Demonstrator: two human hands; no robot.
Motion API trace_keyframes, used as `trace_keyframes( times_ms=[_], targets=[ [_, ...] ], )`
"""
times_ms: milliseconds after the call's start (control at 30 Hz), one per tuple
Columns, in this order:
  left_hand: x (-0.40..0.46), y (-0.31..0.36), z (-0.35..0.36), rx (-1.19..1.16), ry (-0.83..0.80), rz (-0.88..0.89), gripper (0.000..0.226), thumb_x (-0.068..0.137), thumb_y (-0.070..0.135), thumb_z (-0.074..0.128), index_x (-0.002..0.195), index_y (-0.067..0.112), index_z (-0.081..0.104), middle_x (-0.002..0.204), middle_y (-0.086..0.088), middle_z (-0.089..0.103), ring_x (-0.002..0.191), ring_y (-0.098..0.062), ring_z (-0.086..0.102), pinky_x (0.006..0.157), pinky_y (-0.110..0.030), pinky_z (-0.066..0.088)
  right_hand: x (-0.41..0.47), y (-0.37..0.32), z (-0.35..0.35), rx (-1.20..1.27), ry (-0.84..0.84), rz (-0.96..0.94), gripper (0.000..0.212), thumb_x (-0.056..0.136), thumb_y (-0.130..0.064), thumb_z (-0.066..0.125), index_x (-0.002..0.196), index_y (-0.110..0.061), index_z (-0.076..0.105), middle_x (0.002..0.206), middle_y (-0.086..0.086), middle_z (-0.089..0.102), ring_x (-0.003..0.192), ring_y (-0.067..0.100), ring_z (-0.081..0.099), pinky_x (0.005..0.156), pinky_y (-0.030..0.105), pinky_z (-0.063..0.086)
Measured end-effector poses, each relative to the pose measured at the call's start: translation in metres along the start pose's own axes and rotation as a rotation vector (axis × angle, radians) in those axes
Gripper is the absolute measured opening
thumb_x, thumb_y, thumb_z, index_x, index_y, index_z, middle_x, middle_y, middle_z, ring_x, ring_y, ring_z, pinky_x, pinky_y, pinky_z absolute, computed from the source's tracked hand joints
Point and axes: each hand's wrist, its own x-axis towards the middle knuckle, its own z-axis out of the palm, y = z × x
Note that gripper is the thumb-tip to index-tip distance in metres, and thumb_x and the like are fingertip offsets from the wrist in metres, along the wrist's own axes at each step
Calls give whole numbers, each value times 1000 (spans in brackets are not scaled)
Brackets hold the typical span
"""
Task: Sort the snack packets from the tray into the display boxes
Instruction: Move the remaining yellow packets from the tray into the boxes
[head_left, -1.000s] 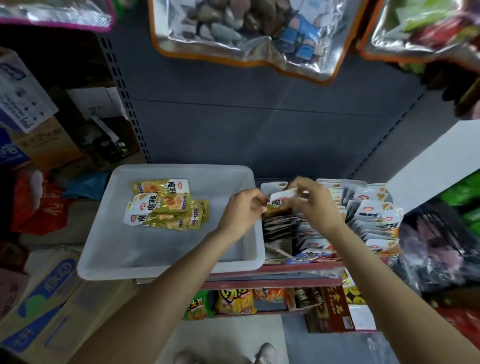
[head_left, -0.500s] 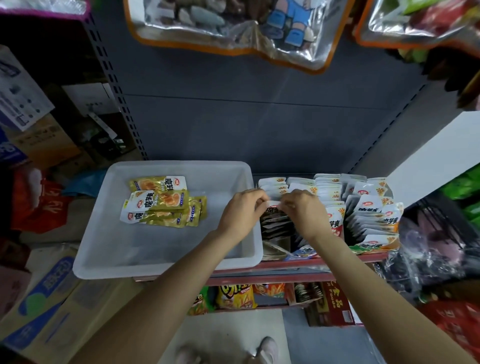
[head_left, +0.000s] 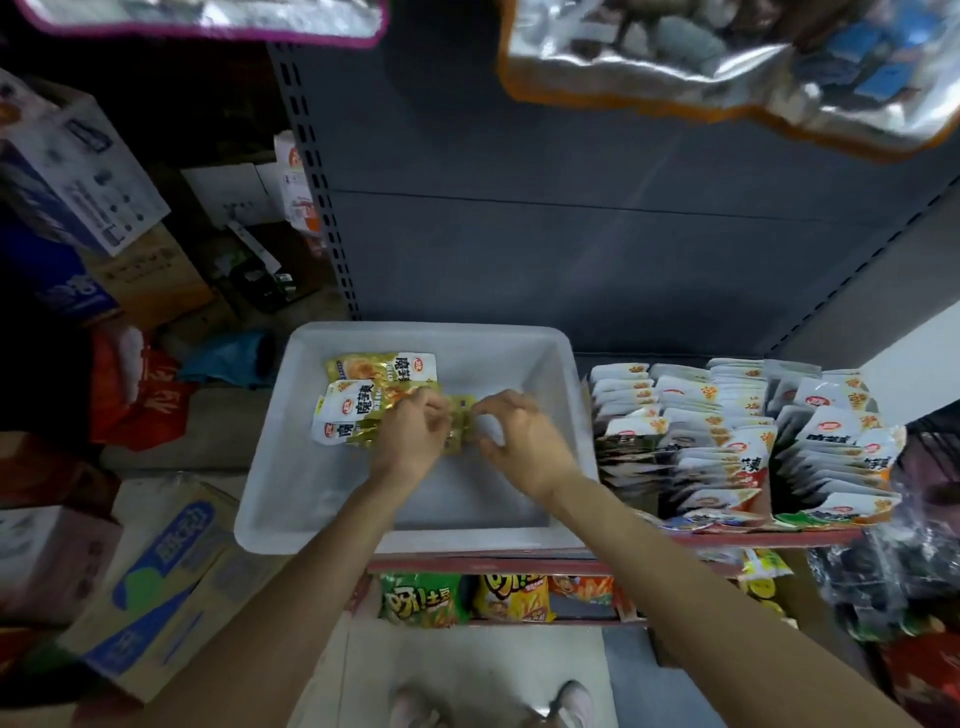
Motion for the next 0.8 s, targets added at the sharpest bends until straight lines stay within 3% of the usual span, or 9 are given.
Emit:
trace_keyframes(
  times_ms=[67,133,233,333,433,633,700,767,800],
  targets=[
    [8,-28,-14,68,-22,-103,25,85,11,64,108,1,62,108,-17,66,100,-31,63,86,-37,50,18,-15,23,32,-82,27,37,89,-16,55,126,-10,53,130,11,49,123,27,43,96,32,39],
    [15,-53,-26,227,-71,-194,39,83,21,67,113,-2,58,113,-23,61,106,-38,57,87,-41,48,34,-25,45,17,-173,61,48,90,-18,55,136,-12,43,139,12,43,128,26,39,102,33,37],
    [20,-76,-39,299,-123,-341,58,81,36,69,118,-4,51,118,-24,55,108,-40,53,86,-41,46,55,-35,73,-27,-287,109,66,93,-22,51,149,-21,15,156,3,14,141,23,22,113,39,27],
    [22,-83,-43,183,-131,-394,50,83,30,68,118,-3,55,118,-21,59,109,-36,56,85,-37,46,71,-40,90,-214,-334,85,71,96,-32,45,151,-25,1,159,-4,-8,146,16,-5,118,41,-1],
    [26,-84,-44,-38,-55,-525,35,85,17,64,116,0,61,113,-19,64,103,-34,61,74,-35,47,74,-41,100,-294,-380,127,70,97,-38,39,151,-25,-4,158,-3,-16,145,16,-12,115,41,-12],
    [33,-76,-35,-575,224,-697,36,80,4,66,114,-6,61,110,-22,65,90,-25,63,61,-29,41,49,-31,100,-365,-462,89,60,100,-34,32,151,-24,4,158,-9,-9,146,24,6,116,50,4],
    [38,-80,-26,-627,207,-748,51,70,14,73,115,-6,59,111,-28,64,96,-33,65,59,-38,49,40,-24,99,-317,-499,92,57,100,-29,33,150,-25,8,158,-12,-6,145,22,14,113,53,11],
    [54,-113,0,-601,176,-772,70,56,26,76,117,-2,56,112,-30,63,102,-42,62,72,-56,53,35,-18,95,-287,-531,94,54,99,-26,33,149,-25,13,158,-13,-1,143,18,19,112,53,14],
    [54,-113,3,-587,172,-780,70,57,28,76,117,0,56,112,-26,64,102,-41,63,77,-57,53,33,-16,93,-281,-538,98,52,99,-25,33,148,-25,16,158,-12,3,142,19,22,112,52,15]
  ],
)
